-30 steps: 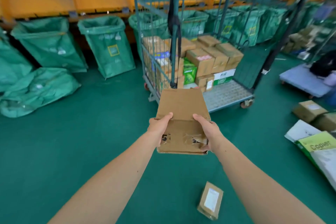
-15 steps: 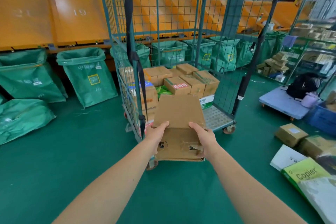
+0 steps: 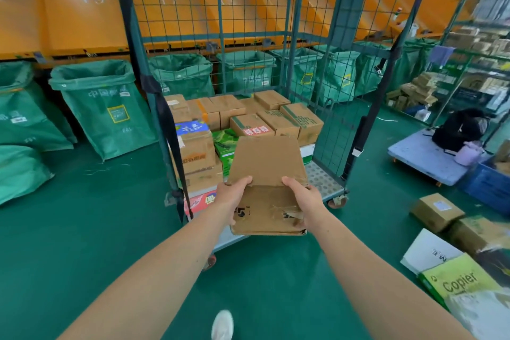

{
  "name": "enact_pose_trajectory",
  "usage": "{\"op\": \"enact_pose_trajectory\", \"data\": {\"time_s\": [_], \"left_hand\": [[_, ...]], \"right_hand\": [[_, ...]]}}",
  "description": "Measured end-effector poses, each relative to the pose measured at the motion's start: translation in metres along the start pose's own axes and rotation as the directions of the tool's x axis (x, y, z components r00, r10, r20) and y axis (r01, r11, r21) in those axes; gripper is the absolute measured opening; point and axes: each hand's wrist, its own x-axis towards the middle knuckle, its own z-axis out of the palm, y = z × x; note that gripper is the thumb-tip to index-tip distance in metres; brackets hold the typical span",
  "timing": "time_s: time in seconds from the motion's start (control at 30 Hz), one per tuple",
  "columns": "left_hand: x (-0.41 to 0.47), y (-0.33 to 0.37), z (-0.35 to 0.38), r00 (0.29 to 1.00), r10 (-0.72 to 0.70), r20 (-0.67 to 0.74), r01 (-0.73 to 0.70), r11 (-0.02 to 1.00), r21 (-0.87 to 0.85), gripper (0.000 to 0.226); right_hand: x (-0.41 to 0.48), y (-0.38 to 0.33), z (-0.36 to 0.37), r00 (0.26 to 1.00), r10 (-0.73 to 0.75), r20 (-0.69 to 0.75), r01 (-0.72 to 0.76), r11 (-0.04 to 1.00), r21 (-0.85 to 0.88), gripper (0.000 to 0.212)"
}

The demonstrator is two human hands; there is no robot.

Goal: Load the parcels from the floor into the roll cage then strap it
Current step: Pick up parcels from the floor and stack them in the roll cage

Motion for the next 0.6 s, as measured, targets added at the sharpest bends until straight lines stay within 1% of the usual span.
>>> {"op": "enact_pose_trajectory", "data": {"time_s": [0.1,0.17,0.27,0.3,0.4,0.43,0.5,0.53,0.6], "left_hand": [[0.052,0.025,0.012,1.000,-0.015,-0.010,0.015,1.000,-0.001,0.083],[0.091,0.045,0.020,1.000,-0.021,-0.004,0.021,1.000,-0.008,0.083],[0.153,0.082,0.030,0.999,-0.024,0.023,0.025,0.999,-0.022,0.082],[0.177,0.097,0.034,0.999,-0.023,0.035,0.023,0.999,-0.023,0.081],[0.237,0.140,0.039,0.999,0.011,0.046,-0.008,0.999,-0.053,0.089],[0.249,0.153,0.040,0.999,0.026,0.040,-0.024,0.998,-0.061,0.086],[0.268,0.174,0.038,0.998,0.063,0.012,-0.062,0.996,-0.059,0.067],[0.275,0.183,0.036,0.997,0.071,-0.001,-0.071,0.996,-0.052,0.062],[0.295,0.199,0.029,0.997,0.071,-0.012,-0.071,0.997,-0.037,0.064]], "right_hand": [[0.058,-0.016,0.013,1.000,0.009,0.004,-0.009,1.000,-0.001,0.062],[0.100,-0.029,0.026,1.000,0.010,0.003,-0.010,1.000,-0.016,0.066],[0.165,-0.055,0.051,1.000,0.006,-0.001,-0.006,1.000,-0.031,0.089],[0.187,-0.066,0.059,1.000,0.004,0.000,-0.004,1.000,-0.027,0.093],[0.248,-0.099,0.085,0.999,-0.035,0.000,0.035,0.999,-0.009,0.086],[0.264,-0.108,0.093,0.999,-0.043,0.000,0.043,0.999,-0.015,0.082],[0.290,-0.123,0.110,0.997,-0.079,0.011,0.080,0.997,-0.002,0.068],[0.302,-0.129,0.118,0.995,-0.094,0.018,0.094,0.996,0.007,0.061],[0.324,-0.140,0.136,0.995,-0.090,0.048,0.089,0.996,0.006,0.059]]}}
